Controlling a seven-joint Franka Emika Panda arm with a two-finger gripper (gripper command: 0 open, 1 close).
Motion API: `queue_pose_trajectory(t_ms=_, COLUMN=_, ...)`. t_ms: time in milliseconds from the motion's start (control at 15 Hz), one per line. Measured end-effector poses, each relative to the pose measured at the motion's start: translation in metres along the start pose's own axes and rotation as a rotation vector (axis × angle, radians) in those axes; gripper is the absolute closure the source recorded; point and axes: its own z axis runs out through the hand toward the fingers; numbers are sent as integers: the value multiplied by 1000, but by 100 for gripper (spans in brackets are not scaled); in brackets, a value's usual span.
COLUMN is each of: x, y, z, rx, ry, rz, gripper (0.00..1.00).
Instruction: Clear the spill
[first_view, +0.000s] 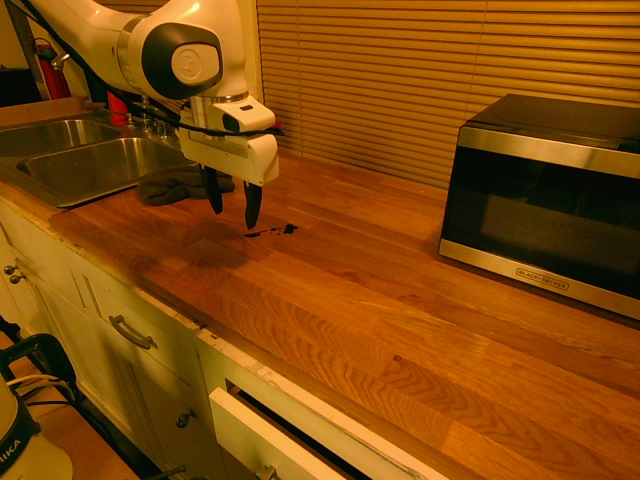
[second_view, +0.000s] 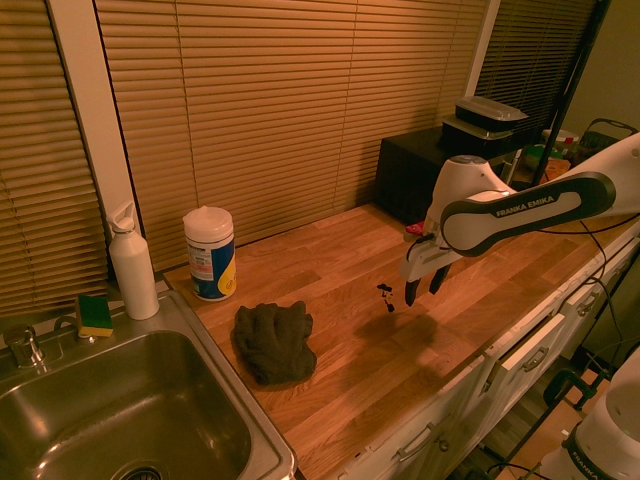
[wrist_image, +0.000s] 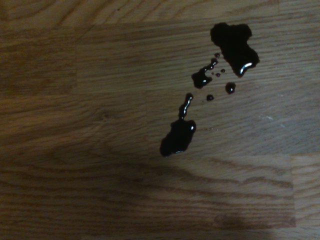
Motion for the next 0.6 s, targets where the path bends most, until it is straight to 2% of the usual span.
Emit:
queue_pose_trajectory(t_ms=200, x=-4, y=-9, z=-2, rx=49, ry=1, rz=11, gripper=0)
queue_pose_trajectory(t_ms=467, x=-65, y=-92, z=-4, rx=159, ry=30, rz=-1, gripper=0)
queue_pose_trajectory(t_ms=600, x=-93, y=-142, z=-11, rx=182, ry=54, rz=17, gripper=0)
